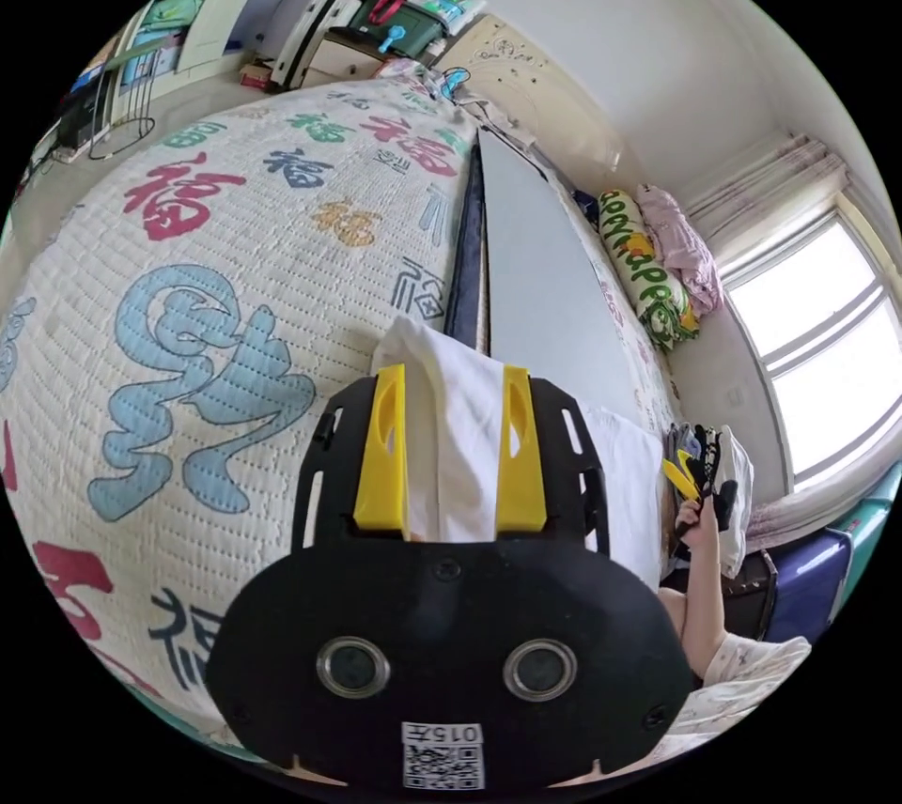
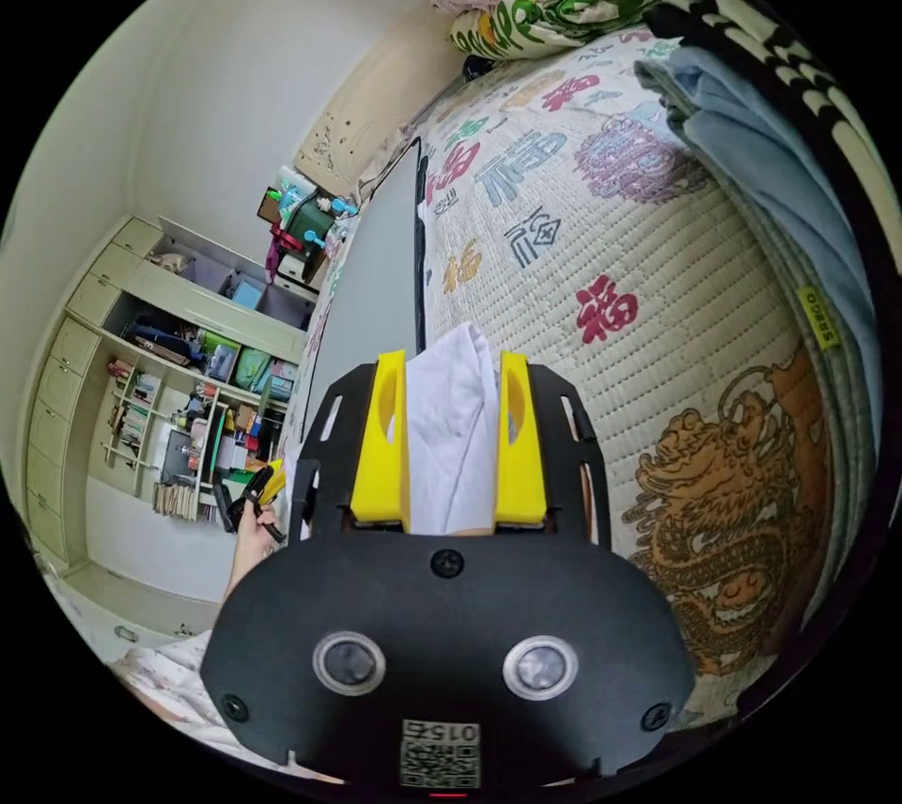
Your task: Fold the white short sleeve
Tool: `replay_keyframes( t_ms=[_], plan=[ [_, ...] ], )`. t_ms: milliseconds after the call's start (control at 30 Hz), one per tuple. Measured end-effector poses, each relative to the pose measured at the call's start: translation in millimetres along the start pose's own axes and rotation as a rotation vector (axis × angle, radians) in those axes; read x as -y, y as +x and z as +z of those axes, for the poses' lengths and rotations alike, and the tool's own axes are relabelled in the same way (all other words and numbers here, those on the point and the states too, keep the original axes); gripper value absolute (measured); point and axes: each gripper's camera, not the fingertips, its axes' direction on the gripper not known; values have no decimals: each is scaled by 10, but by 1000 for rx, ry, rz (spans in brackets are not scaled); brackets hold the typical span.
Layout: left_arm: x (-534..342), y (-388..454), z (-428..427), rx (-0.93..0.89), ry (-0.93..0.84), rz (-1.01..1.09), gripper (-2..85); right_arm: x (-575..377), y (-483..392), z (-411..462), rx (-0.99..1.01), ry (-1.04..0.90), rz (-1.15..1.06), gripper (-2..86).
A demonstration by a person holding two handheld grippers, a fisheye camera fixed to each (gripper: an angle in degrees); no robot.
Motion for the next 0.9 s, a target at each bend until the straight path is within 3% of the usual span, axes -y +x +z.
replay_keyframes(
  t_ms=[100, 267, 400, 467, 567, 900],
  plan=[
    [-28, -31, 348, -82, -40, -10, 128, 231, -53, 343, 0, -32, -20, 132],
    [-94, 268, 575, 55, -75, 75, 100, 522, 24, 982, 17, -85, -13, 62],
    [-214, -45, 540, -26, -43, 4, 33, 667, 36, 1251, -104, -7, -87, 17],
    [-318, -238, 516, -161, -12, -40, 5, 701, 114, 1358, -88, 38, -85, 11],
    [-431, -196, 549, -147, 2, -12, -2, 740, 295, 1647, -30, 87, -61, 6],
    [-797, 15, 740, -62, 37, 46, 14, 656, 951, 3029, -353, 55, -229, 8]
  ],
)
